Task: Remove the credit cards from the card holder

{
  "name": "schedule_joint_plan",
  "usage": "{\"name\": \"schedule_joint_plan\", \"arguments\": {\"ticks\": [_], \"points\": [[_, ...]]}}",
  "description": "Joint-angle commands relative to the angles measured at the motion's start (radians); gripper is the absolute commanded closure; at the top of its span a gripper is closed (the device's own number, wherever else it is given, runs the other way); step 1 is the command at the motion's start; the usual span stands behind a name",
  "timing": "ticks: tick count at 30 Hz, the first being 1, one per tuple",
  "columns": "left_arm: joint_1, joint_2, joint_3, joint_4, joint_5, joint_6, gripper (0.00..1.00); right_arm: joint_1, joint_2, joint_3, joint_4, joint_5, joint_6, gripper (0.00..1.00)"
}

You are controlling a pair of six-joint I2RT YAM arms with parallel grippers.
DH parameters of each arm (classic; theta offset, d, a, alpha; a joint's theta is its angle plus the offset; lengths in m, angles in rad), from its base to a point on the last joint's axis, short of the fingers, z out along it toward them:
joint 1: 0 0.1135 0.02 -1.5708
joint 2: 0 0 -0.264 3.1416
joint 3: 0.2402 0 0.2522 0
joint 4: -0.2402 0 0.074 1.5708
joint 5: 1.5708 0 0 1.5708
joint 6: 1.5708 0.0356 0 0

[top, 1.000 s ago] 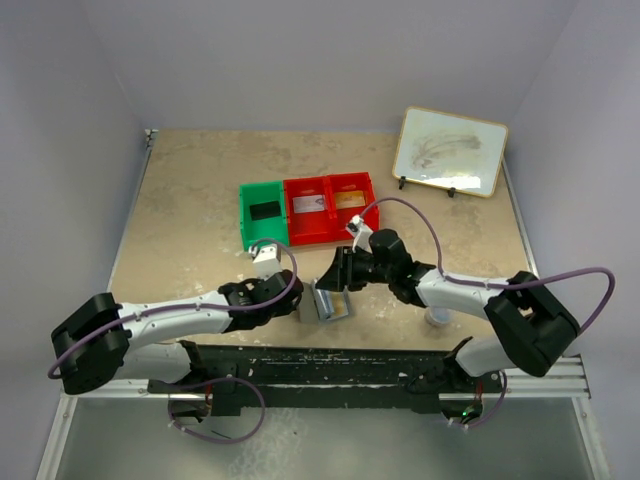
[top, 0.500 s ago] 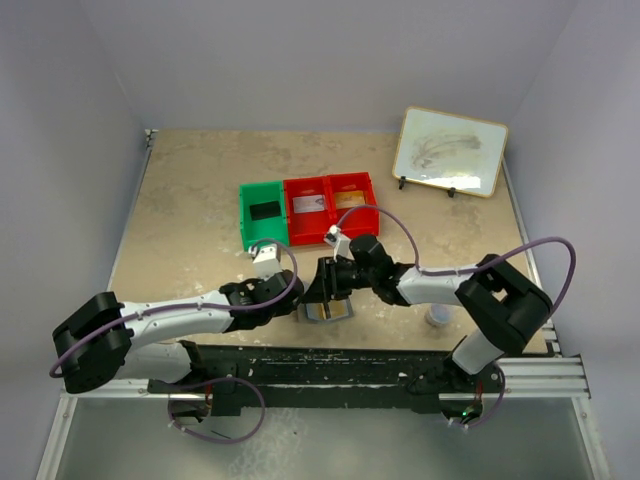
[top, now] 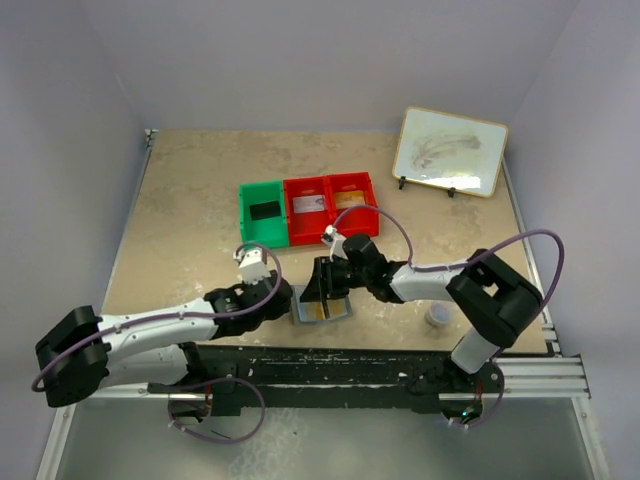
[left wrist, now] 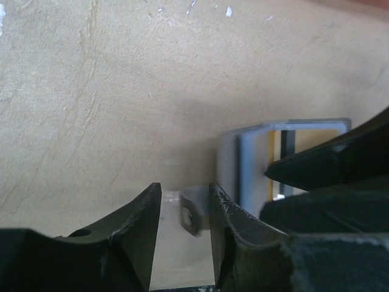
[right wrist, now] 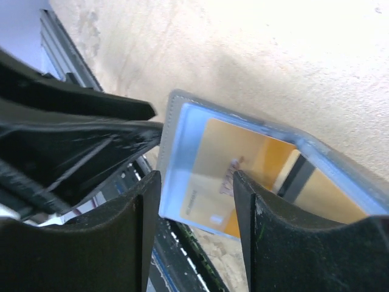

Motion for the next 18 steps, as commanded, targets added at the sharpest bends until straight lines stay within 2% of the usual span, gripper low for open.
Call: {"name": "schedule_joint_plan", "arguments": {"ticks": [1, 6, 10, 15, 18], "points": [[-0.004, -0.110, -0.024, 0.005, -0.043, -0.048, 0.60, 0.005, 0.047, 0.034, 0.002, 0.025, -0.006, 0.48], [-0.003, -0.230, -0.029, 0.013, -0.065, -0.049, 0.56, 0.007, 0.053, 0.025, -0.021, 0.069, -0.012, 0.52], [-0.004, -0.265, -0.063, 0.165, 0.021, 0.030, 0.56, 0.007, 0.054, 0.017, -0.019, 0.086, -0.010, 0.53], [-0.003, -0.138, -0.053, 0.347, 0.161, 0.085, 0.62, 0.007, 0.023, -0.002, -0.020, 0.120, 0.008, 0.53], [-0.003, -0.026, -0.011, 0.350, 0.165, 0.084, 0.68, 0.007, 0.001, -0.010, -0.037, 0.153, 0.021, 0.53]]}}
